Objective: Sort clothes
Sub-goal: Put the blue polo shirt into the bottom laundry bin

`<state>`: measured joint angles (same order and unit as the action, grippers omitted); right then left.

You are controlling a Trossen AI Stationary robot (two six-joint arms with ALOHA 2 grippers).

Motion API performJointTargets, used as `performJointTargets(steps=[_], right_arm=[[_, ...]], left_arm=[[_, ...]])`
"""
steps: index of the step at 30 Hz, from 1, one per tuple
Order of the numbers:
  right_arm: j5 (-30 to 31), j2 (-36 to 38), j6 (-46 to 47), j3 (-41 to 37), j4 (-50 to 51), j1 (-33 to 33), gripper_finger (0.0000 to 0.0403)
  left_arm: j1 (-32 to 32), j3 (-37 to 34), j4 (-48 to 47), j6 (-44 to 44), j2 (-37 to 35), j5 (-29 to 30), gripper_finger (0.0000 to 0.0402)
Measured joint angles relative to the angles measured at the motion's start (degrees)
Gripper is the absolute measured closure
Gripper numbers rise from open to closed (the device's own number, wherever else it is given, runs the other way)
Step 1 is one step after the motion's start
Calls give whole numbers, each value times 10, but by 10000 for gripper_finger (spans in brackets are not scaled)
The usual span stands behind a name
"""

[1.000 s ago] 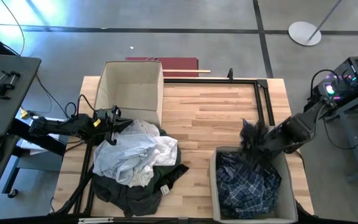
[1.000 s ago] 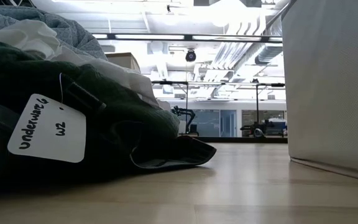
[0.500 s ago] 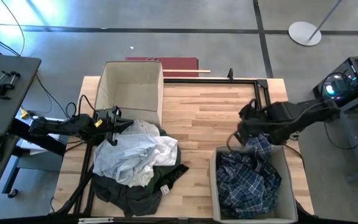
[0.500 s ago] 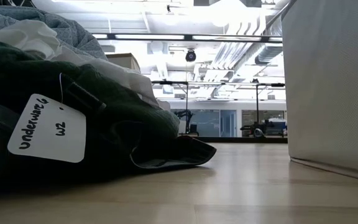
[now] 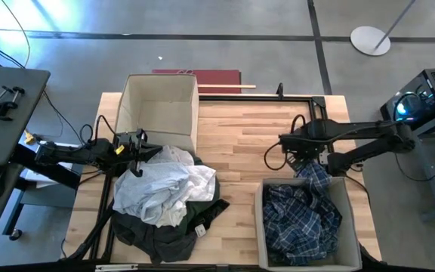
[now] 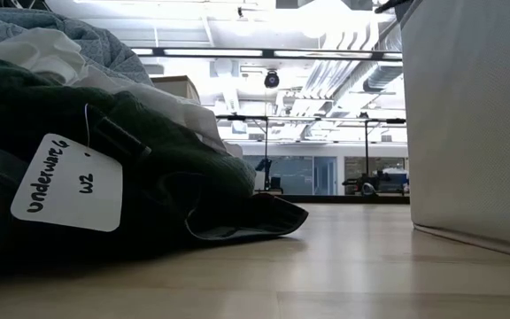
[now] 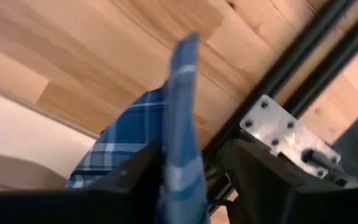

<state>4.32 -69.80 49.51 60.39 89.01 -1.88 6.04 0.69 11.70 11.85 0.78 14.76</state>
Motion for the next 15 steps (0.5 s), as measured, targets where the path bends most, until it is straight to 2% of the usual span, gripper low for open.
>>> performJointTargets(steps=[6, 7, 11, 15], right_arm=[[43, 0, -25, 79, -24, 28, 378], [54, 0, -28, 101, -30, 39, 390], [93, 0, -25, 200, -46, 99, 385], [142, 0, -20, 298, -87, 200, 399]], left_arm=[[0, 0, 0, 0, 0, 0, 401], [0, 0, 0, 0, 0, 0, 401], [0, 0, 0, 1, 0, 0, 401], [0, 0, 0, 1, 0, 0, 401]])
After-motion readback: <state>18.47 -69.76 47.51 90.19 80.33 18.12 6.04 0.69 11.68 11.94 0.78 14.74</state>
